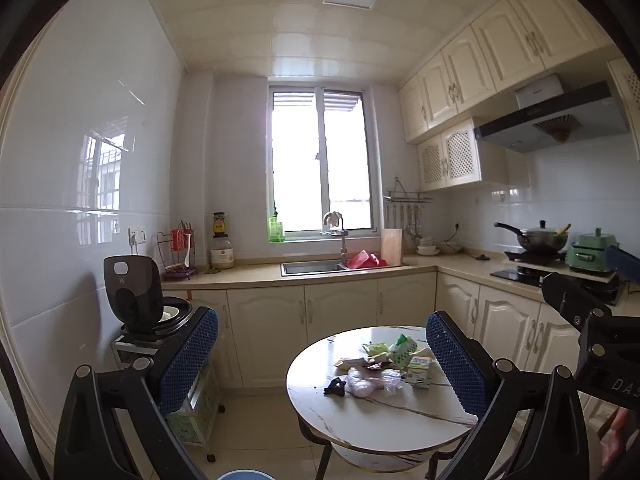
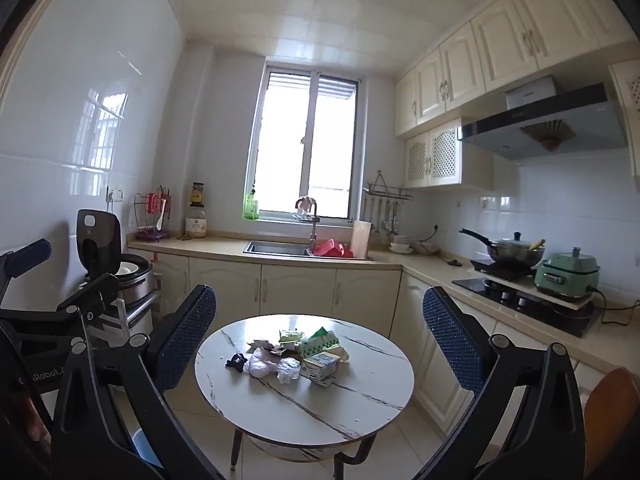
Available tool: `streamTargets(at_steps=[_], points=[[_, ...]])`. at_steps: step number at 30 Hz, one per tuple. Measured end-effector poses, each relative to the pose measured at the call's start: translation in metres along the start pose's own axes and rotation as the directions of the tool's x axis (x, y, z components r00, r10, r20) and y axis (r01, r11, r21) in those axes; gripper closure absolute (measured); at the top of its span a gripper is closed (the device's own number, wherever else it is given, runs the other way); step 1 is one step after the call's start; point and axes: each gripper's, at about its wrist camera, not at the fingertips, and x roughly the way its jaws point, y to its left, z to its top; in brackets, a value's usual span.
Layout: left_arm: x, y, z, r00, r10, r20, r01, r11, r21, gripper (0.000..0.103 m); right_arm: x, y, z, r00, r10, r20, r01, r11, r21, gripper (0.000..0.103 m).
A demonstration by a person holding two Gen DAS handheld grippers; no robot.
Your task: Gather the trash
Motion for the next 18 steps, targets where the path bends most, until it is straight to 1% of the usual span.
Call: streamTargets(at_steps=[6,10,18], points=[[-0.0064,-0.001,0.0032,1.0,-0.023,0.004,0.023,1.0,0.013,0.001,-0.0039,-0.0017,-0.0001,1.0,-0.012,0.0,0.012,1.0,0.006,0.0],[-0.0068,-0.0047,0.0031,1.0,-0.02,0.009,0.02,1.0,0.016,0.001,-0.0046,-0.0012,-0.0007,1.0,-0.013,0.002,0.013,1.0,0.009,0.0],[-0.0034,-0.0003,-0.0011,1.0,-0.026,0.014,0.026,0.999,0.019,0.001,-0.0086,-0.0045,-0.0012,1.0,-0.02,0.01,0.02,1.0,0.012,0.0]])
